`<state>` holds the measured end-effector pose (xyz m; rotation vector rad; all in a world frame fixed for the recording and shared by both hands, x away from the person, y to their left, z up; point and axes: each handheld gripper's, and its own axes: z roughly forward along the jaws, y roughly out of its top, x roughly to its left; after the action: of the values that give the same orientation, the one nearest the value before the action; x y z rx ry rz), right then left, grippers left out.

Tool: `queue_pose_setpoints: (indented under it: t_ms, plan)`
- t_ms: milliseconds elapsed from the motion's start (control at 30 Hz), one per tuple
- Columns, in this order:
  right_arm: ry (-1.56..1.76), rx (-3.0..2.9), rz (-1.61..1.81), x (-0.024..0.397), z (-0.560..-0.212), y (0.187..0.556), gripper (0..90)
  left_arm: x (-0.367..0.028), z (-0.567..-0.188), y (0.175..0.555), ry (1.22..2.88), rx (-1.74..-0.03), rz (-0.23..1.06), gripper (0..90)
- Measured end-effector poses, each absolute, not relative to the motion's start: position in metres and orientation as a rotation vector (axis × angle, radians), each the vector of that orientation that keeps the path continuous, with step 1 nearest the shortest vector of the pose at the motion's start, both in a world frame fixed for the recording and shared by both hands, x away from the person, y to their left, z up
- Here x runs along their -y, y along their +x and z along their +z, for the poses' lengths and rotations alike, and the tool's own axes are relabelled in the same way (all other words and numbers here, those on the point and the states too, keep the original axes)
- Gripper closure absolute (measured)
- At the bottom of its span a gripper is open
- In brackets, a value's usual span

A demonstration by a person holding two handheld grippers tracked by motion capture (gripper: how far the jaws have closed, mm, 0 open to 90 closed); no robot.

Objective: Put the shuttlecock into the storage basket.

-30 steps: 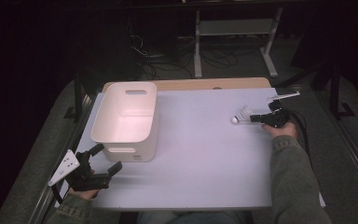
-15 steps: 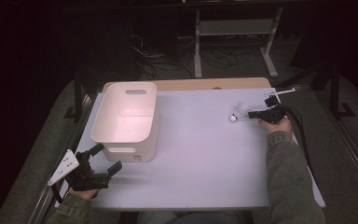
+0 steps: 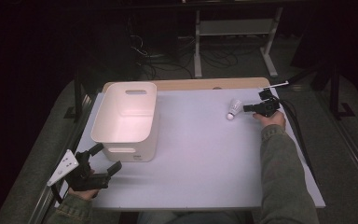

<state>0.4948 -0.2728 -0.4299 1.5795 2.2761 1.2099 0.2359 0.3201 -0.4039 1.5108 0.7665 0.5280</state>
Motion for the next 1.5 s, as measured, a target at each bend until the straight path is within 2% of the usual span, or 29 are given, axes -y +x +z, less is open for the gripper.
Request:
queue_pose_setpoints:
  t_ms: [1500]
  plan:
    - [1.566, -2.352, 1.368, 0.226, -0.436, 0.532, 89.0, -0.322, -0.404, 0.235, 1.492, -0.775, 0.530, 0.0]
